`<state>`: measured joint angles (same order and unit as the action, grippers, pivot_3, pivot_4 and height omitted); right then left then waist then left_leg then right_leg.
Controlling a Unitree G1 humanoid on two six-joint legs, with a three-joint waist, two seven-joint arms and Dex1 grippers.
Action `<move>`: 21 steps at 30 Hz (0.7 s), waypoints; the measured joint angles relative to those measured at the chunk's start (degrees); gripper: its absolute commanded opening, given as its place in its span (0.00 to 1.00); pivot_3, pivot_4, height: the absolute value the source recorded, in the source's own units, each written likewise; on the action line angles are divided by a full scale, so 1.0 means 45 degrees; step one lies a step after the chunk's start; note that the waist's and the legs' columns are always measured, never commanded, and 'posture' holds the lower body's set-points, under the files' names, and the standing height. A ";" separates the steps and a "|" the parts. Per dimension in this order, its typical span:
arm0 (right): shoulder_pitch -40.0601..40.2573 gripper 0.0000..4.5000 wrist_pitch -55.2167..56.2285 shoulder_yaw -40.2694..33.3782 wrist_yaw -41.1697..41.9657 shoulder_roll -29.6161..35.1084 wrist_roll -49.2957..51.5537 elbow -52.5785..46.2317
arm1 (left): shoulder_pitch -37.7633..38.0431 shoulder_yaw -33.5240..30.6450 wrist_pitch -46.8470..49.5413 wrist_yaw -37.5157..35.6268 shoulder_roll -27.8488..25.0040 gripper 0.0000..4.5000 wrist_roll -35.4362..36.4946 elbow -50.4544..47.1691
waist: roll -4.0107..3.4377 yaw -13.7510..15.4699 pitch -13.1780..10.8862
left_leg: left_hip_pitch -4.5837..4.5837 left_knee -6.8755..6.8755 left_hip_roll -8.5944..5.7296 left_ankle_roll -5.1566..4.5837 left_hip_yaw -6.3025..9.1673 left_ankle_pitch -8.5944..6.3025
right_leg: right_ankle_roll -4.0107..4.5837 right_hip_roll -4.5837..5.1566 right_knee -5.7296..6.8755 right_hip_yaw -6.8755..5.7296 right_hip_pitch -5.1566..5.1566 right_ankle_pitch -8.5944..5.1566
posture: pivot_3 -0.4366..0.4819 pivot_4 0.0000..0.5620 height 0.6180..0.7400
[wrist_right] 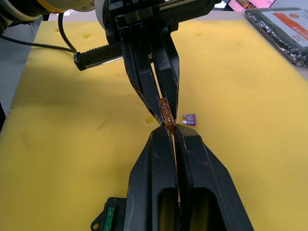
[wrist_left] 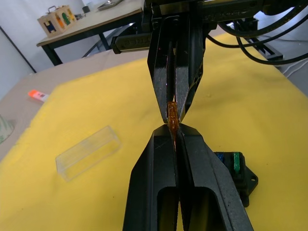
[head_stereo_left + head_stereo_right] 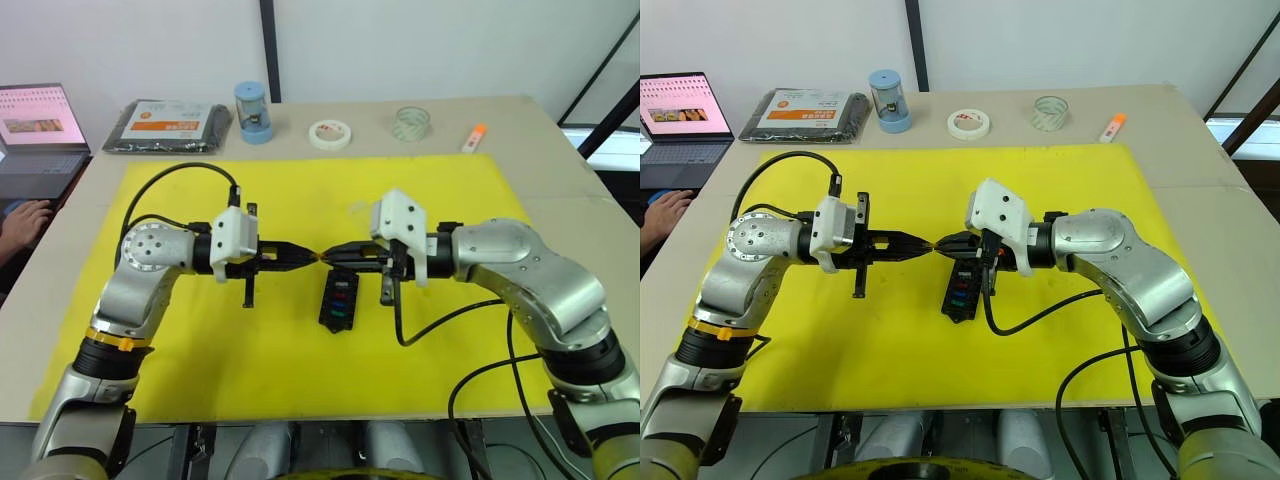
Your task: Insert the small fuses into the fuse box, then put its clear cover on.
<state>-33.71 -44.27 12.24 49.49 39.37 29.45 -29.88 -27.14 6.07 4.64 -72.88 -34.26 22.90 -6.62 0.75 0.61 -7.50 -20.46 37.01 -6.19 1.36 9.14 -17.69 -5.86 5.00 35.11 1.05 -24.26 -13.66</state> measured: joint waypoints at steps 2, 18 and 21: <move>0.0000 0.00 0.0114 -0.0003 0.0013 0.0005 -0.0021 0.0000 | 0.0009 0.0003 0.0008 -0.0016 -0.0010 0.30 -0.0015 0.0104 | 0.0000 0.0003 0.0000 | -0.0001 0.0000 0.0000 0.0000 0.0001 0.0000 | 0.0000 0.0000 0.0000 0.0000 0.0000 0.0000 | 0.48 0.27 1.00; 0.0084 0.00 0.0246 -0.0007 0.0093 0.0110 -0.0262 0.0001 | 0.0163 0.0017 0.0147 0.0056 -0.0014 0.42 -0.0085 0.0188 | 0.0000 0.0007 0.0000 | -0.0001 0.0001 0.0000 0.0000 0.0001 0.0000 | 0.0000 0.0000 0.0000 0.0000 0.0000 0.0000 | 0.48 0.27 1.00; 0.0319 0.00 0.0283 -0.0025 0.0120 0.0360 -0.0324 0.0001 | 0.0319 0.0015 0.0147 0.0008 -0.0125 0.42 -0.0087 0.0207 | 0.0000 0.0010 0.0000 | -0.0001 0.0000 0.0000 0.0000 0.0001 0.0000 | 0.0000 0.0001 -0.0001 0.0000 0.0000 0.0000 | 0.48 0.27 1.00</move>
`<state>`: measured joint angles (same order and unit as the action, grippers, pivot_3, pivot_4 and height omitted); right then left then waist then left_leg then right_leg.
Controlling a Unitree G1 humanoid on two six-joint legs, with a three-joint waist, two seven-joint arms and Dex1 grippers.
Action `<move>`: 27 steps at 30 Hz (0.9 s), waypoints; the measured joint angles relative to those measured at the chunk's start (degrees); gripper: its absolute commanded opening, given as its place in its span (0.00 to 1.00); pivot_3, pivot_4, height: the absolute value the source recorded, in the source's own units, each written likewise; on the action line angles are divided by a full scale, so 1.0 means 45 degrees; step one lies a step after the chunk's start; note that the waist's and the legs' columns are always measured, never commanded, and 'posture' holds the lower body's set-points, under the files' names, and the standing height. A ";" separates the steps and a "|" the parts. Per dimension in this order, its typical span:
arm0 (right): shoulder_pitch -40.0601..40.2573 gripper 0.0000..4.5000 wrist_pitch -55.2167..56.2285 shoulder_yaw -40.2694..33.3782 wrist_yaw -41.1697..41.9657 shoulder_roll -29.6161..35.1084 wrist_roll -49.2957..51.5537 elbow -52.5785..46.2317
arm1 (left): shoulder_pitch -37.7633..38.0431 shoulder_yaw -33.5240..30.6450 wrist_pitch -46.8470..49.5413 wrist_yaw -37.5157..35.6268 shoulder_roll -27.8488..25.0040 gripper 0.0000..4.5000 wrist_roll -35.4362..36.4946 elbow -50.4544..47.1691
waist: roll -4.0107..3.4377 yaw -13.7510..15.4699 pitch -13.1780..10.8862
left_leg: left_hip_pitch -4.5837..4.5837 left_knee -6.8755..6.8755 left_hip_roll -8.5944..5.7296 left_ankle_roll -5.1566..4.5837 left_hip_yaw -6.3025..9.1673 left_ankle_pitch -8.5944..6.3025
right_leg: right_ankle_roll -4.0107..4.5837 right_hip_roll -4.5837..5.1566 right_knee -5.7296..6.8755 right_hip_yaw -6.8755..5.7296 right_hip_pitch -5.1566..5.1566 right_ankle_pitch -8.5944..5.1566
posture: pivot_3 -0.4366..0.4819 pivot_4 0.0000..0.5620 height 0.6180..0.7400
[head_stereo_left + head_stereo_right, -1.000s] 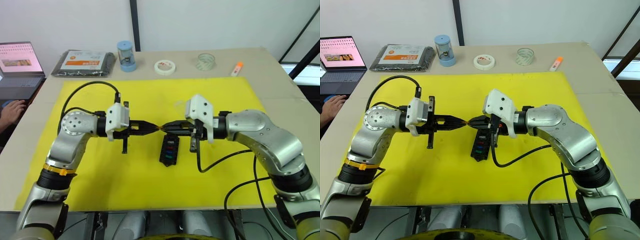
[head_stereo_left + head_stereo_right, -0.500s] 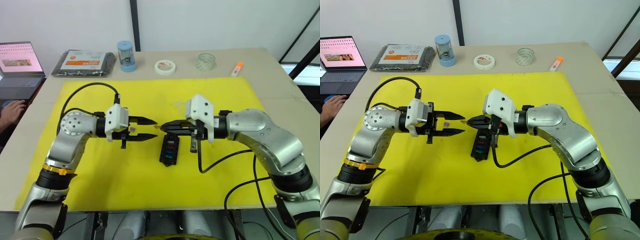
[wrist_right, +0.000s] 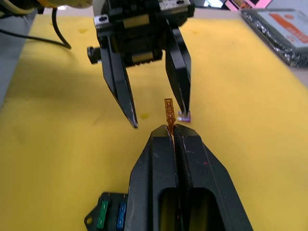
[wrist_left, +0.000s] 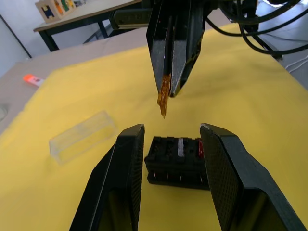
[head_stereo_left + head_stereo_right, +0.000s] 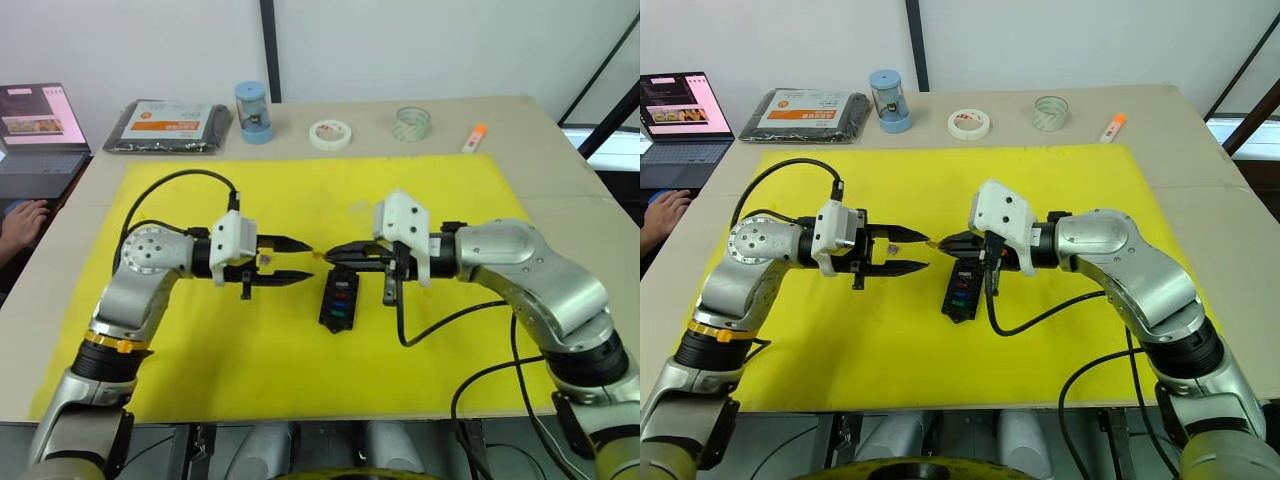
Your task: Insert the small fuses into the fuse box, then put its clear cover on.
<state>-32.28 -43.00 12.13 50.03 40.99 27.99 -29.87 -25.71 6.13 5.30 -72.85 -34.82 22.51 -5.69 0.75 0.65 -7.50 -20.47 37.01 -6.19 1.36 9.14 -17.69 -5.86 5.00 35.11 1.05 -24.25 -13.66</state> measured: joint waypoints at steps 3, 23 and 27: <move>0.0445 0.00 0.0067 -0.0016 0.0126 0.0276 -0.0140 0.0004 | 0.0262 0.0007 0.0002 -0.0073 -0.0055 0.42 0.0001 -0.0005 | -0.0001 -0.0006 0.0000 | 0.0001 -0.0001 0.0001 -0.0001 -0.0001 0.0000 | 0.0000 -0.0001 0.0001 0.0000 0.0000 0.0000 | 0.48 0.27 1.00; 0.0515 0.00 -0.0033 -0.0524 -0.0046 -0.0160 0.0594 -0.0080 | 0.0292 -0.0050 0.1879 0.0759 0.0531 0.42 0.1008 -0.0907 | 0.0001 -0.0003 0.0000 | 0.0002 0.0000 0.0001 0.0000 0.0001 0.0000 | 0.0000 -0.0001 0.0001 0.0000 0.0002 0.0000 | 0.48 0.27 1.00; 0.0524 0.00 -0.0022 -0.0560 -0.0039 -0.0159 0.0601 -0.0080 | 0.0196 -0.0051 0.2006 0.0845 0.0531 0.34 0.1121 -0.0905 | 0.0001 0.0005 0.0000 | 0.0001 0.0001 0.0001 0.0000 0.0001 0.0000 | 0.0000 0.0000 0.0000 0.0000 0.0002 0.0000 | 0.48 0.27 1.00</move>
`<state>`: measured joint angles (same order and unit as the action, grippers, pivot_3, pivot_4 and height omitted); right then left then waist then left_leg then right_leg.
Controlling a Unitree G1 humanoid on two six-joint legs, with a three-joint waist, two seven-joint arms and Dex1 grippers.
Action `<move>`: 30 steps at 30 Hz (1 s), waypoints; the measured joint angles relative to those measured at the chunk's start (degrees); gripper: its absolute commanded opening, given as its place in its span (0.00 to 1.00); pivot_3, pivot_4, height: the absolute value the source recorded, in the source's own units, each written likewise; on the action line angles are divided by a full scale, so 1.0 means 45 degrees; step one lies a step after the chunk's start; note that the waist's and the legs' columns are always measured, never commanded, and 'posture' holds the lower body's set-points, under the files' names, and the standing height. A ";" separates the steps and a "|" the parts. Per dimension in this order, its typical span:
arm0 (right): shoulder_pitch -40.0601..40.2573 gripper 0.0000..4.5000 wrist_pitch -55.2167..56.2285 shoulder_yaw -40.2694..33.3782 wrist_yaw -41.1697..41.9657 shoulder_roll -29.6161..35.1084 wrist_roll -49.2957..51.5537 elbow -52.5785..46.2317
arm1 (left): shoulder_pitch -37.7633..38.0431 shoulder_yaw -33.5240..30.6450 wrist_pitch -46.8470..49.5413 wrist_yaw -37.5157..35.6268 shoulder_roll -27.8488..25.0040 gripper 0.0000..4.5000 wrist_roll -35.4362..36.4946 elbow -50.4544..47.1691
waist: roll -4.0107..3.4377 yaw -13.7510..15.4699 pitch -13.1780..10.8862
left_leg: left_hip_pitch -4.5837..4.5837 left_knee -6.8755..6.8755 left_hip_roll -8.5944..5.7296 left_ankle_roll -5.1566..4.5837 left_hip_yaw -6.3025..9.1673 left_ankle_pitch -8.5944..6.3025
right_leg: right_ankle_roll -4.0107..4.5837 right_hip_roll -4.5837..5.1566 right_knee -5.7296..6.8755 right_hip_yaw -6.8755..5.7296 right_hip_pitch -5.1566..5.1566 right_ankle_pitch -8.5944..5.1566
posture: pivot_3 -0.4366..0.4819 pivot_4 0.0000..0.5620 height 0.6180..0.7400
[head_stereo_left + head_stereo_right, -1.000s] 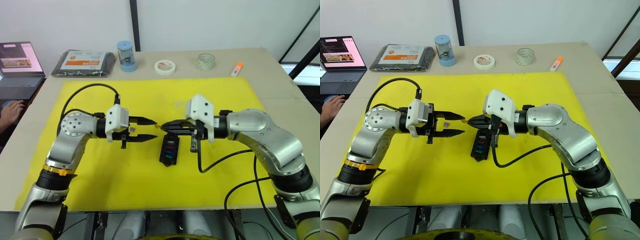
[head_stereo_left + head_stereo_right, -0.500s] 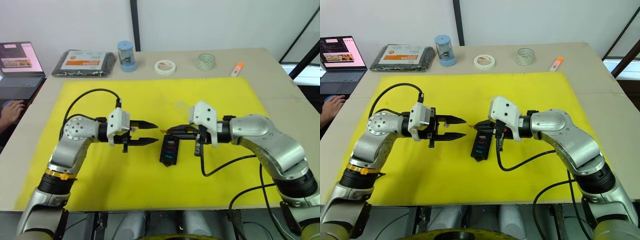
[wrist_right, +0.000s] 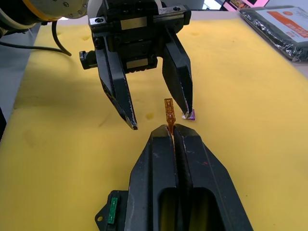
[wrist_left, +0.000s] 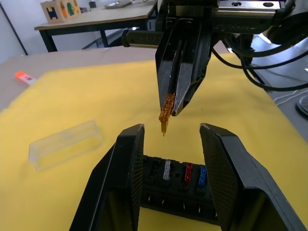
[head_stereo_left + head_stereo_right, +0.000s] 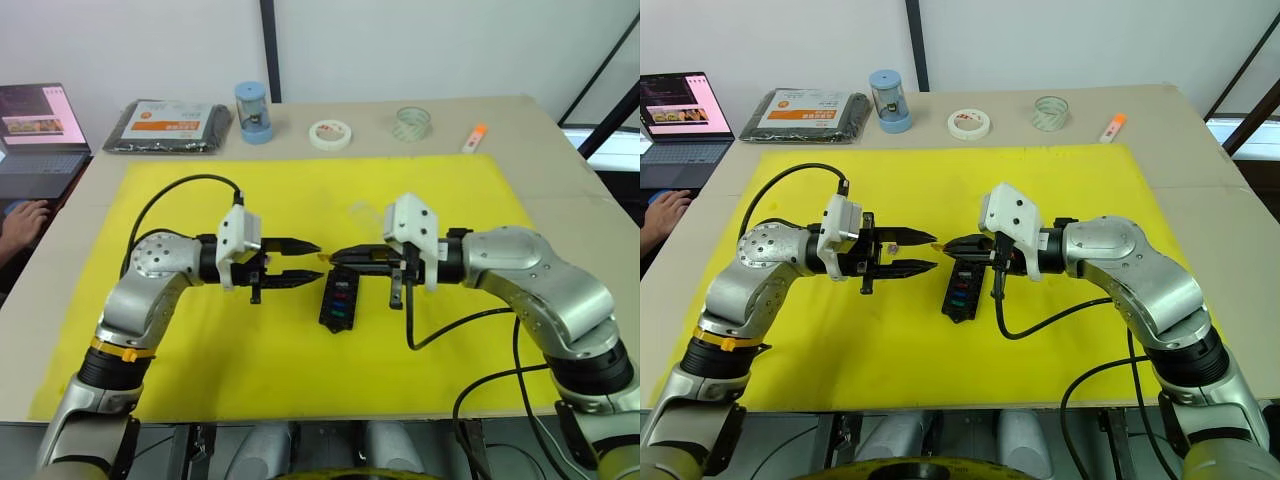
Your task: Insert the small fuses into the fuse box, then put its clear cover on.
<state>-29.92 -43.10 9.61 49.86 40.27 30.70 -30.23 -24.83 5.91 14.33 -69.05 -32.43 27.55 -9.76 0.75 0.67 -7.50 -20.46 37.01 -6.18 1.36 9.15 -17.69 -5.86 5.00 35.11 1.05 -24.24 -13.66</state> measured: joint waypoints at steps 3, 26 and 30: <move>0.0000 0.00 0.0005 0.0000 0.0007 0.0000 0.0002 -0.0001 | -0.0020 0.0002 -0.0013 0.0035 0.0000 0.15 -0.0001 -0.0002 | 0.0000 -0.0006 0.0000 | 0.0001 0.0000 0.0000 0.0000 0.0000 0.0000 | 0.0000 -0.0001 0.0000 0.0000 0.0000 0.0000 | 0.48 0.27 1.00; 0.0010 0.58 0.0517 0.0010 0.0175 0.0250 -0.0319 -0.0133 | -0.0012 0.0039 -0.0603 -0.0097 -0.0163 0.00 -0.0569 0.0421 | 0.0000 0.0004 0.0000 | 0.0001 -0.0001 0.0000 0.0000 -0.0001 0.0000 | 0.0000 0.0000 -0.0002 0.0000 0.0000 0.0000 | 0.48 0.27 1.00; 0.0002 0.58 0.0546 0.0232 0.0216 0.0295 -0.0574 -0.0134 | 0.0015 0.0197 -0.1211 -0.0197 -0.0160 0.00 -0.1003 0.0504 | 0.0000 -0.0001 0.0000 | 0.0001 -0.0001 0.0000 0.0000 -0.0002 0.0000 | 0.0000 0.0000 -0.0002 0.0000 -0.0001 0.0000 | 0.48 0.27 1.00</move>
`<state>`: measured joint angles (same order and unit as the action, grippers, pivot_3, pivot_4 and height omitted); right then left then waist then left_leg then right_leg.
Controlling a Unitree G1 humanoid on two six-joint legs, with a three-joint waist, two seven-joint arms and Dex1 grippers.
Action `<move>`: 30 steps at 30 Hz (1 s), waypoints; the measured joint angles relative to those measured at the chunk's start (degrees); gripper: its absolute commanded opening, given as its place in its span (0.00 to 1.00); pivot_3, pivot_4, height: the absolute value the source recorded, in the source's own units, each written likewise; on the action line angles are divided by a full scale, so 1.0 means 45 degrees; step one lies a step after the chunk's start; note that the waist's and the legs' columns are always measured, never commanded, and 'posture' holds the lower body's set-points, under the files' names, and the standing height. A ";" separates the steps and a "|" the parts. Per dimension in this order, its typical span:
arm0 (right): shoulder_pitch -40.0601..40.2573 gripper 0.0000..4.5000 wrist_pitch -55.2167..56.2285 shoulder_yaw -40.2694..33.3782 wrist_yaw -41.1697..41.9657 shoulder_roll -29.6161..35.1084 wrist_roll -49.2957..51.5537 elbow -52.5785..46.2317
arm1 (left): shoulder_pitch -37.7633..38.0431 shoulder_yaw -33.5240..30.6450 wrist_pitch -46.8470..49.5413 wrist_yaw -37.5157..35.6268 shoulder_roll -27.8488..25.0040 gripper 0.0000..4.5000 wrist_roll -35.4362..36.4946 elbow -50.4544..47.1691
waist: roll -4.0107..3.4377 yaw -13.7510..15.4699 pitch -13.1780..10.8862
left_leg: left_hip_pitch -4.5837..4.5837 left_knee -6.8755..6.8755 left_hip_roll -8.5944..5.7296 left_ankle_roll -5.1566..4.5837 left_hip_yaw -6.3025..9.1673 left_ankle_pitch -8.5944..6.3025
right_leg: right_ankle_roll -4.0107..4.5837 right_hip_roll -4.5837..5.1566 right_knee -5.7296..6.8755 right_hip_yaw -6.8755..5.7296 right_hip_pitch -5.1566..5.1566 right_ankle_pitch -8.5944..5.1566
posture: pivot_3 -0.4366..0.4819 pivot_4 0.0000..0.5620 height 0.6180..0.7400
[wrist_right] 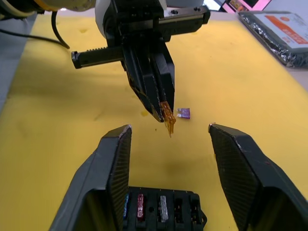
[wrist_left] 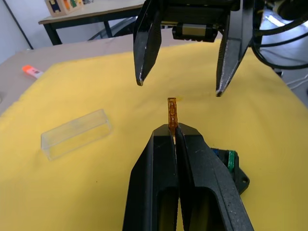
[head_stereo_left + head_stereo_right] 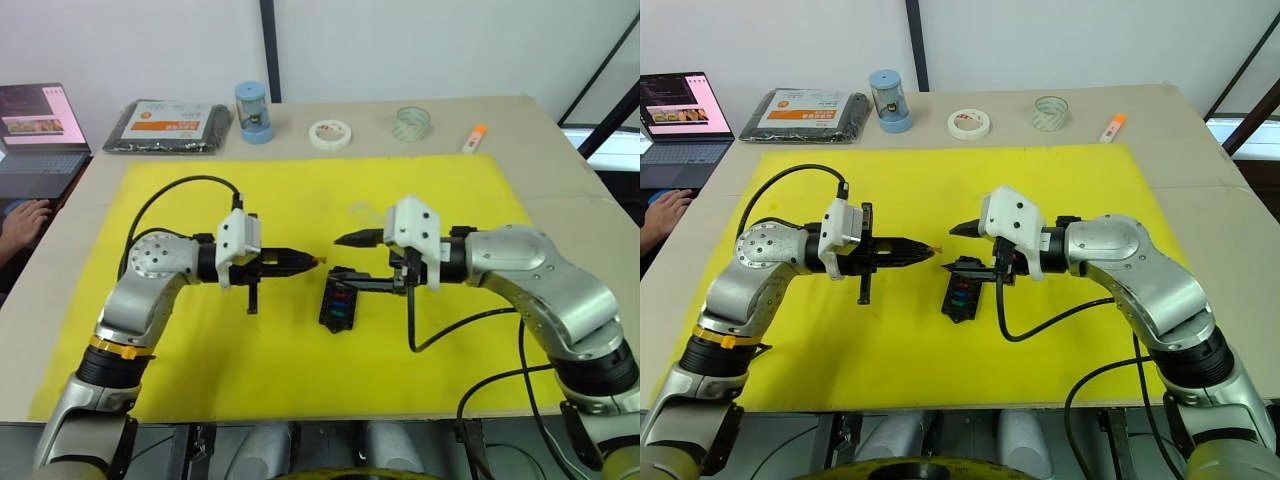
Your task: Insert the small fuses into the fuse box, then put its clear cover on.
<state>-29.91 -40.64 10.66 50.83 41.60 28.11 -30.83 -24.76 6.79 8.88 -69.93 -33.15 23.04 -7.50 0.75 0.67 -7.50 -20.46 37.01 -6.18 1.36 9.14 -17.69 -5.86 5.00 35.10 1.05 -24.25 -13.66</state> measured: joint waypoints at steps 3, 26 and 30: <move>-0.0090 0.58 0.0000 0.0096 -0.0021 -0.0014 -0.0206 0.0001 | 0.0006 0.0228 -0.0314 -0.0082 -0.0006 0.00 -0.0228 0.0010 | 0.0000 -0.0001 0.0000 | -0.0001 0.0000 0.0000 0.0000 0.0000 0.0000 | 0.0000 0.0000 0.0000 0.0000 0.0000 0.0000 | 0.48 0.27 1.00; -0.0345 0.06 -0.0342 0.0616 0.0137 -0.0155 -0.0434 -0.0099 | -0.0079 0.0369 0.0386 0.0299 -0.0269 0.00 -0.0276 -0.1187 | 0.0000 0.0006 0.0000 | -0.0001 0.0000 0.0000 0.0000 0.0000 0.0000 | 0.0000 -0.0001 -0.0001 0.0000 0.0001 0.0000 | 0.48 0.27 1.00; -0.0353 0.05 -0.0540 0.0584 0.0111 -0.0152 -0.0408 -0.0109 | -0.0085 0.0381 0.0339 0.0267 -0.0341 0.00 -0.0293 -0.0996 | 0.0000 -0.0004 0.0000 | 0.0000 -0.0001 0.0001 0.0000 0.0001 0.0000 | 0.0000 -0.0003 -0.0001 0.0000 -0.0001 0.0000 | 0.48 0.27 1.00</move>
<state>-31.49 -43.07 13.28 51.33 40.92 26.28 -31.32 -25.14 8.51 10.40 -68.73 -34.68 21.72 -11.98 0.76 0.65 -7.50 -20.46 37.00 -6.18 1.36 9.14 -17.70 -5.86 4.99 35.10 1.05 -24.25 -13.66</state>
